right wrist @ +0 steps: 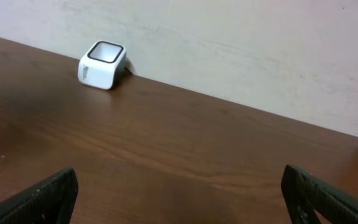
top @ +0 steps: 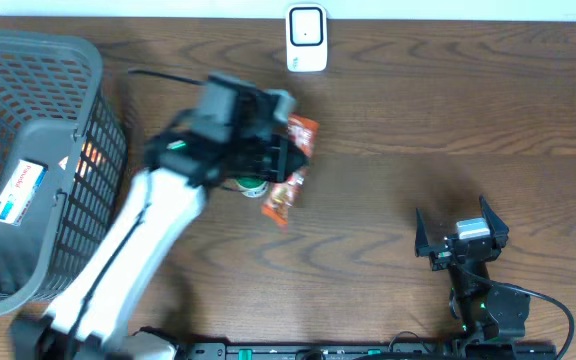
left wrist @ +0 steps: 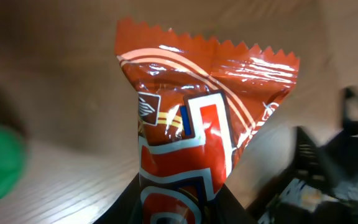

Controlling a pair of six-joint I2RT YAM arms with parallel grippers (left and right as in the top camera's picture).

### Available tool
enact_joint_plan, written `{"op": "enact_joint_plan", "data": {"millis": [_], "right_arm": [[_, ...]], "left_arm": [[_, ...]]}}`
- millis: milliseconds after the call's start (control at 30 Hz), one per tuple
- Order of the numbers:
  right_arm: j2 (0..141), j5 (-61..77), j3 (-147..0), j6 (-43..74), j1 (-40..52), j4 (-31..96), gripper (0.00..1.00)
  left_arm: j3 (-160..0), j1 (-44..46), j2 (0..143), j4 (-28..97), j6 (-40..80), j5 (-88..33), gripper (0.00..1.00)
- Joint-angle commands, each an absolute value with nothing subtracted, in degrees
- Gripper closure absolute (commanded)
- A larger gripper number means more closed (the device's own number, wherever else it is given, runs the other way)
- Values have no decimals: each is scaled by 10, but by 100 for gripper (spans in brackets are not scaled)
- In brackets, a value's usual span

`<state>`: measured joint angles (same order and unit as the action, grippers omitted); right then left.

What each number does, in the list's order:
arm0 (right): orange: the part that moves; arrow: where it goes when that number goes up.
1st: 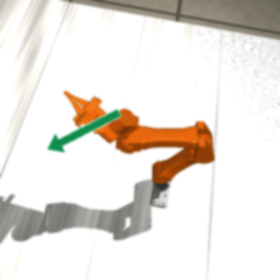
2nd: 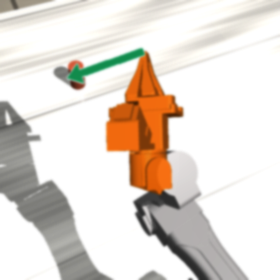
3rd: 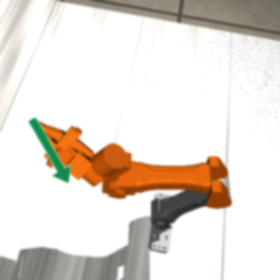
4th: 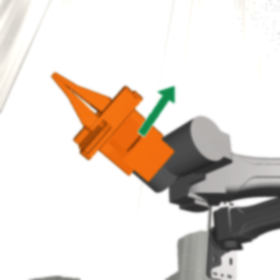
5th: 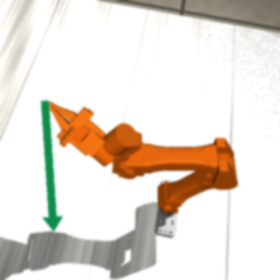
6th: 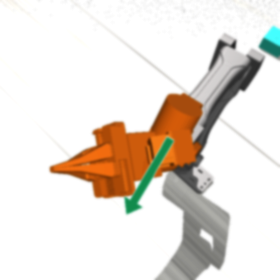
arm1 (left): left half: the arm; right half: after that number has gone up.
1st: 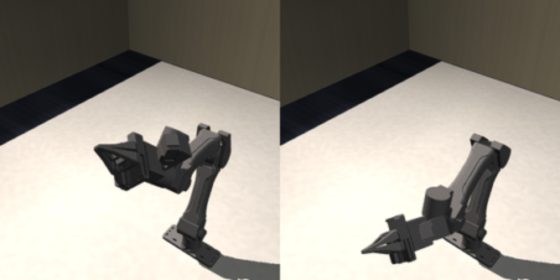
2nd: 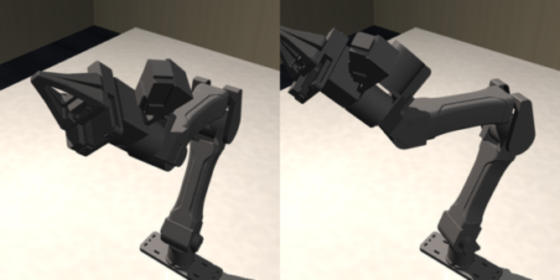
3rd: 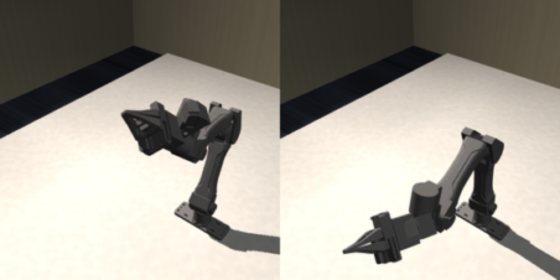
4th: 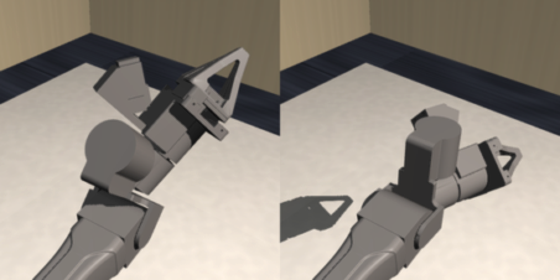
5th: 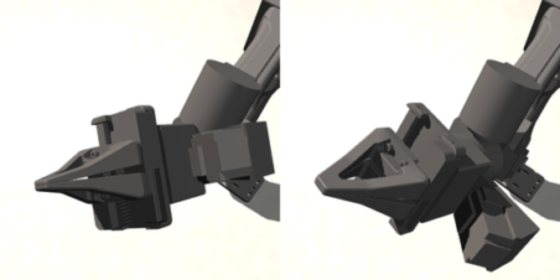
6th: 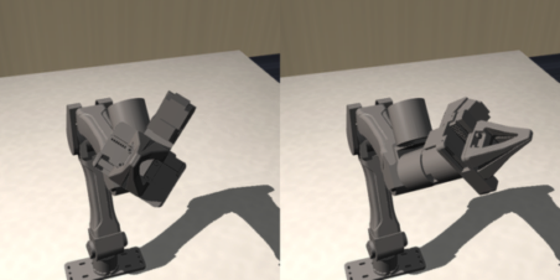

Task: Scan the item barcode
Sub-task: 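Carry the red candy bar to the scanner with the left gripper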

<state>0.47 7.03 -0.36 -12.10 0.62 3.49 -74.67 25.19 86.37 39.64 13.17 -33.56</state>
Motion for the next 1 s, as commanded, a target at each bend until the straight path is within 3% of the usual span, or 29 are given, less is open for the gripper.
{"op": "enact_joint_plan", "data": {"millis": [0, 367, 967], "right_arm": [[3, 69, -3, -112, 12, 37, 1], [3, 69, -3, -112, 12, 37, 1], [3, 69, -3, -112, 12, 37, 1]], "left_arm": [[-745, 286, 945, 371, 132, -335, 79], [-745, 307, 1155, 174, 144, -721, 75], [-745, 307, 1211, 116, 158, -790, 73]]}}
